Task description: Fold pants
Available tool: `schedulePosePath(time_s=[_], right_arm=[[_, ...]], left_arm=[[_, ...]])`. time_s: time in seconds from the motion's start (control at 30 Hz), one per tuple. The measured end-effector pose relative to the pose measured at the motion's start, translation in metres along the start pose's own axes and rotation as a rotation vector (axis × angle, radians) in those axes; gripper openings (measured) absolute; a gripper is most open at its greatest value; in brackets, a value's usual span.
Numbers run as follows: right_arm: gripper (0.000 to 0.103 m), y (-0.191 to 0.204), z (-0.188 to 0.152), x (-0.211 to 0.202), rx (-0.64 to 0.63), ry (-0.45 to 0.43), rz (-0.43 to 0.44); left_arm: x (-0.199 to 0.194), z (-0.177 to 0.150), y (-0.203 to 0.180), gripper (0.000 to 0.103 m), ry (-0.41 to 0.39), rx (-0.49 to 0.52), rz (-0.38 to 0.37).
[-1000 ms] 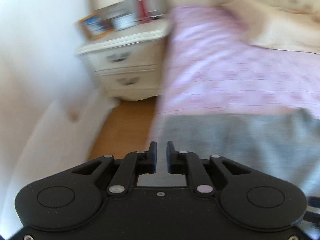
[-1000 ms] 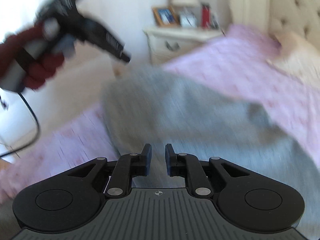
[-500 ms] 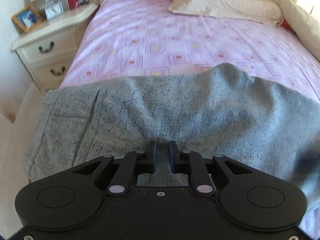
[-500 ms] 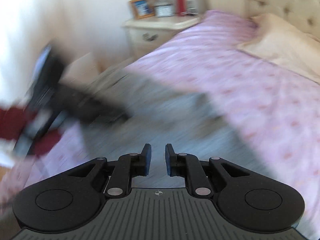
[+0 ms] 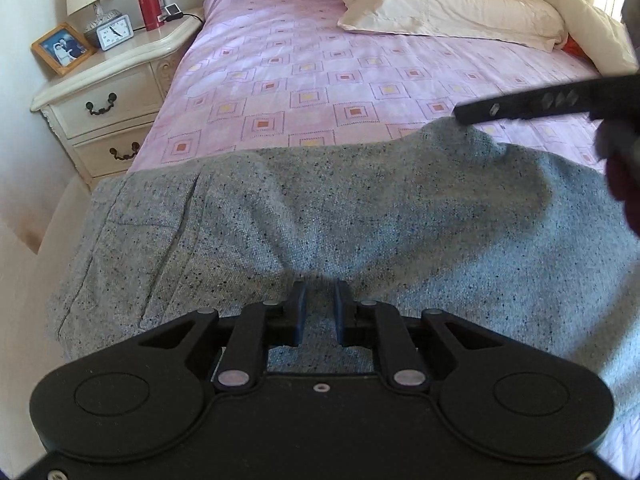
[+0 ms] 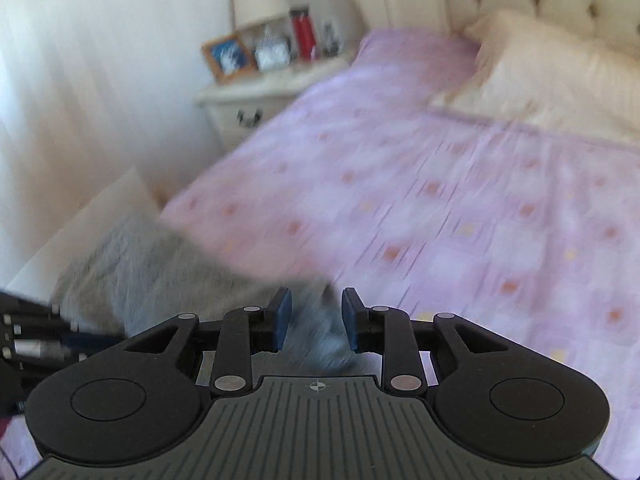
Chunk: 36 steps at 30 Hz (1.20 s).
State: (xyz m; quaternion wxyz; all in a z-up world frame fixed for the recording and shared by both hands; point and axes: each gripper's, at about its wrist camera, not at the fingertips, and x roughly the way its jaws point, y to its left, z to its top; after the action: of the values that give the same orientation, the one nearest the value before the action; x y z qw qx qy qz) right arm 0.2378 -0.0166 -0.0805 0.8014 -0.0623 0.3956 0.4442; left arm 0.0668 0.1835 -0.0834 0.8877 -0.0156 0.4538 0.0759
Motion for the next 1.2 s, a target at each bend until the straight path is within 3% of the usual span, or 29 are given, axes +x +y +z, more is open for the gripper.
schedulePosePath(time_s=[0.13, 0.27, 0.4, 0.5, 0.67, 0.8, 0.87, 0.9, 0.97, 1.07, 1.13, 1.2], right_arm=[[0.028, 0.051, -0.03, -0.017, -0.22, 0.005, 0.029], [0.027, 0.084, -0.05, -0.026, -0.405, -0.016, -0.01], [0.027, 0.07, -0.034, -0.028, -0.302, -0.056, -0.069], [0.027, 0.055, -0.022, -0.03, -0.208, -0.064, -0.065], [0.027, 0.031, -0.007, -0.014, -0.094, -0.022, -0.035], [0.027, 0.017, -0.005, 0.002, 0.034, 0.028, 0.048], [0.016, 0.019, -0.006, 0.004, 0.046, 0.045, 0.111], [0.003, 0.025, -0.006, 0.001, 0.017, 0.035, 0.134], [0.003, 0.03, -0.003, -0.009, -0.029, -0.029, 0.157], [0.003, 0.011, 0.011, -0.008, 0.064, -0.091, 0.049], [0.003, 0.005, 0.011, 0.006, 0.049, -0.047, 0.021], [0.003, 0.014, 0.006, 0.024, -0.046, 0.008, -0.049]], left_arm=[[-0.001, -0.001, 0.002, 0.02, 0.003, -0.007, -0.006], [0.0, -0.002, 0.003, 0.02, 0.003, -0.02, -0.009], [0.0, -0.001, 0.001, 0.02, 0.001, -0.013, -0.005], [0.0, -0.001, 0.002, 0.02, 0.001, -0.014, -0.012], [-0.001, -0.001, 0.004, 0.02, 0.001, -0.019, -0.024], [-0.001, -0.002, 0.004, 0.02, -0.001, -0.008, -0.024], [-0.001, -0.002, 0.005, 0.02, -0.003, -0.005, -0.028], [-0.001, -0.002, 0.005, 0.02, -0.004, -0.004, -0.031], [-0.001, -0.003, 0.006, 0.02, -0.007, -0.003, -0.036], [-0.002, -0.005, 0.006, 0.02, -0.015, 0.014, -0.037], [-0.002, -0.005, 0.004, 0.02, -0.02, 0.027, -0.033], [-0.002, -0.005, 0.002, 0.02, -0.022, 0.038, -0.026]])
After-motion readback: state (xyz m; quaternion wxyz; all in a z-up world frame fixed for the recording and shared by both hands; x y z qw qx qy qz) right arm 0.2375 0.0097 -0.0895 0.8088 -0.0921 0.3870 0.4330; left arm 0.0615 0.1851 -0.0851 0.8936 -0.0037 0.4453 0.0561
